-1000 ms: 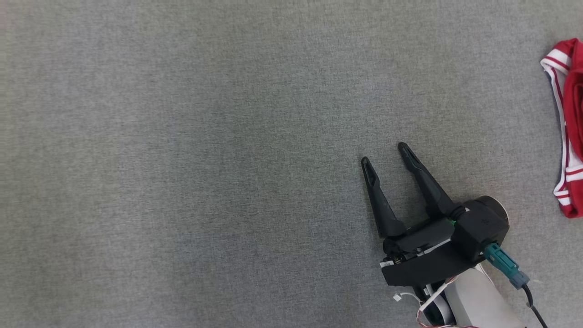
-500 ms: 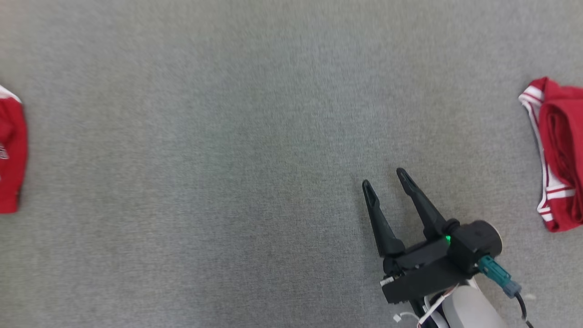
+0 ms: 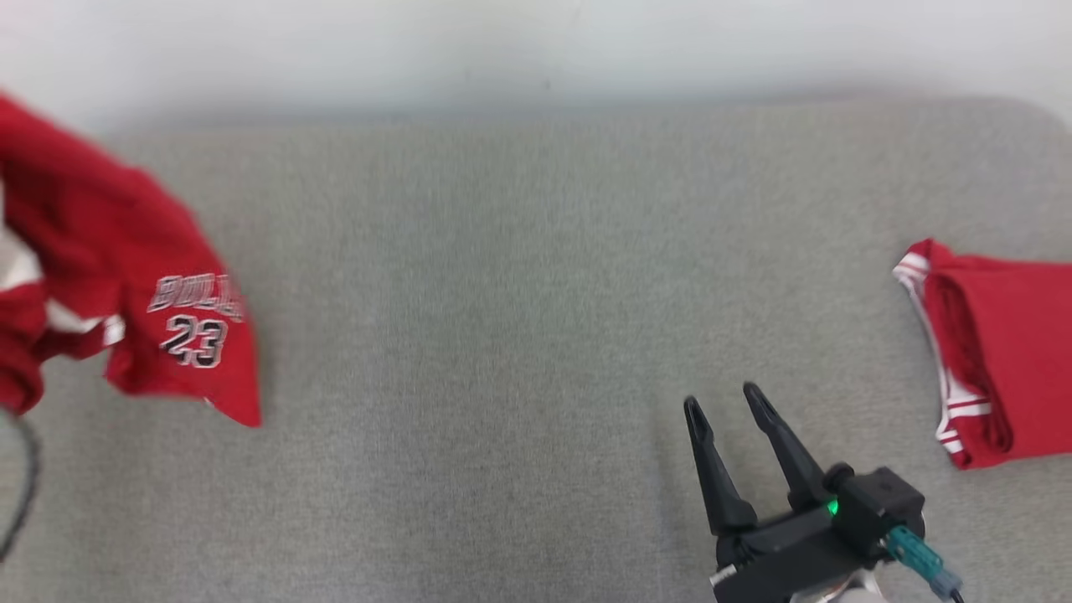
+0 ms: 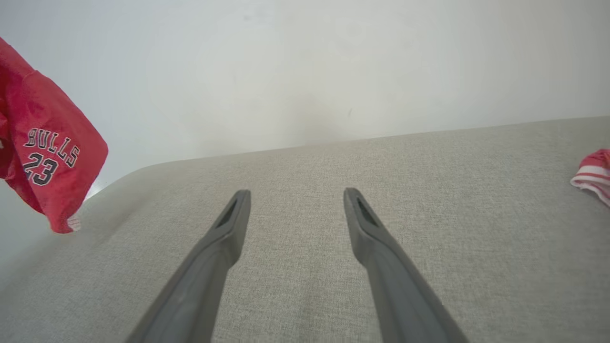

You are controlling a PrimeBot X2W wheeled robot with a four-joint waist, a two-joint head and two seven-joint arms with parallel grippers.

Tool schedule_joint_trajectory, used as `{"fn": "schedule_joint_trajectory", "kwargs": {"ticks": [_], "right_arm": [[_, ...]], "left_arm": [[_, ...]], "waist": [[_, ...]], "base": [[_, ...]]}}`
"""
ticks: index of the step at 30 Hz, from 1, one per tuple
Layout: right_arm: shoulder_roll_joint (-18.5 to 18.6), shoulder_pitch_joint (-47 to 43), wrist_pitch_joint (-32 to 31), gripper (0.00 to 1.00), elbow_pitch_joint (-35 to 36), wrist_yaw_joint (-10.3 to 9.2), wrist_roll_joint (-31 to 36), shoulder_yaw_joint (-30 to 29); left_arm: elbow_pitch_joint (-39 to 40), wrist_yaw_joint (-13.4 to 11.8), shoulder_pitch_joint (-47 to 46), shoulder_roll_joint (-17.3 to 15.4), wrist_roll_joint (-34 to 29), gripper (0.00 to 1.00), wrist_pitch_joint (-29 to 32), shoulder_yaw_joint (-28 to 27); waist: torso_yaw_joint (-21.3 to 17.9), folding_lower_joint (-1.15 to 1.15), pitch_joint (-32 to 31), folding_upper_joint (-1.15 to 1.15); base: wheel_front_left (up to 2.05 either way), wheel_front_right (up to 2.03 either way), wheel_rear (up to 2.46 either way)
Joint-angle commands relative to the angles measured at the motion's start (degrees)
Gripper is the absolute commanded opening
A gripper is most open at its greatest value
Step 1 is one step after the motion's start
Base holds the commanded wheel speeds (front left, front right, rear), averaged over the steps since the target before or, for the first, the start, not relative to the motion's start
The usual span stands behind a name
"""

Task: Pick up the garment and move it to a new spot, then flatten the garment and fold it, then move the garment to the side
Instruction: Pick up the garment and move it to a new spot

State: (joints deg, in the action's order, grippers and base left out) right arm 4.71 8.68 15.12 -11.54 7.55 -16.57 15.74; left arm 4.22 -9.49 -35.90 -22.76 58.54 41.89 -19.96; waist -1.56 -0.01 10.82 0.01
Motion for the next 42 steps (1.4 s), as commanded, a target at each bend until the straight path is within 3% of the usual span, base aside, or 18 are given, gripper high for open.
{"fn": "schedule_joint_trajectory", "kwargs": {"ticks": [1, 9, 18, 25, 33, 34, 35, 36, 42], "right_arm": [[-0.2, -1.3, 0.0, 1.0, -0.1, -0.15, -0.3, -0.4], [-0.3, -4.9, 0.0, 1.0, 0.4, -0.15, -0.4, -2.0], [0.0, -6.3, 0.0, 1.0, 1.1, -0.15, -0.3, -3.2], [-0.1, -6.9, 0.0, 1.0, 1.7, -0.15, -0.4, -3.8], [-0.1, -6.3, 0.0, 1.0, 1.8, -0.15, -0.1, -3.4], [-0.1, -6.1, 0.0, 1.0, 1.8, -0.15, -0.2, -3.3], [-0.1, -5.9, 0.0, 1.0, 1.7, -0.15, -0.4, -3.2], [-0.1, -5.8, 0.0, 1.0, 1.6, -0.15, -0.5, -3.0], [-0.2, -7.1, 0.0, 1.0, 1.4, -0.15, -0.5, -3.5]], "left_arm": [[0.6, 0.5, -1.4, 1.2, -0.8, 0.0, -0.7, 1.3], [3.6, 2.0, -6.0, 10.8, -0.8, 0.0, -3.5, 11.3], [2.4, 3.9, 0.7, 18.2, -0.3, 0.0, -7.1, 20.0], [-5.5, 6.0, 9.5, 19.7, -4.0, 0.0, -17.3, 27.2], [-20.6, 8.4, 13.2, 19.8, -14.1, 0.0, -29.6, 37.2], [-22.6, 8.4, 13.2, 19.8, -14.9, 0.17, -31.0, 38.5], [-24.3, 8.2, 13.3, 19.8, -14.8, 0.84, -32.6, 39.2], [-25.7, 7.9, 13.1, 19.8, -14.7, 1.0, -34.4, 39.9], [-29.4, 8.9, 13.7, 19.8, -12.4, 1.0, -41.8, 43.5]], "waist": [[-1.3, 0.01, -4.9, -0.01], [-6.3, 0.01, -9.0, -0.01], [-10.6, 0.01, -8.6, -0.01], [-11.7, 0.01, -7.6, -0.01], [-11.5, 0.01, -6.7, -0.01], [-11.4, 0.01, -6.7, -0.01], [-11.3, 0.01, -6.7, -0.01], [-11.2, 0.01, -6.7, -0.01], [-9.6, 0.01, -7.7, -0.01]], "base": [[0.0, 0.0, 0.0], [0.0, 0.0, 0.0], [0.0, 0.0, 0.0], [0.0, 0.0, 0.0], [0.0, 0.0, 0.0], [0.0, 0.0, 0.0], [0.0, 0.0, 0.0], [0.0, 0.0, 0.0], [0.0, 0.0, 0.0]]}}
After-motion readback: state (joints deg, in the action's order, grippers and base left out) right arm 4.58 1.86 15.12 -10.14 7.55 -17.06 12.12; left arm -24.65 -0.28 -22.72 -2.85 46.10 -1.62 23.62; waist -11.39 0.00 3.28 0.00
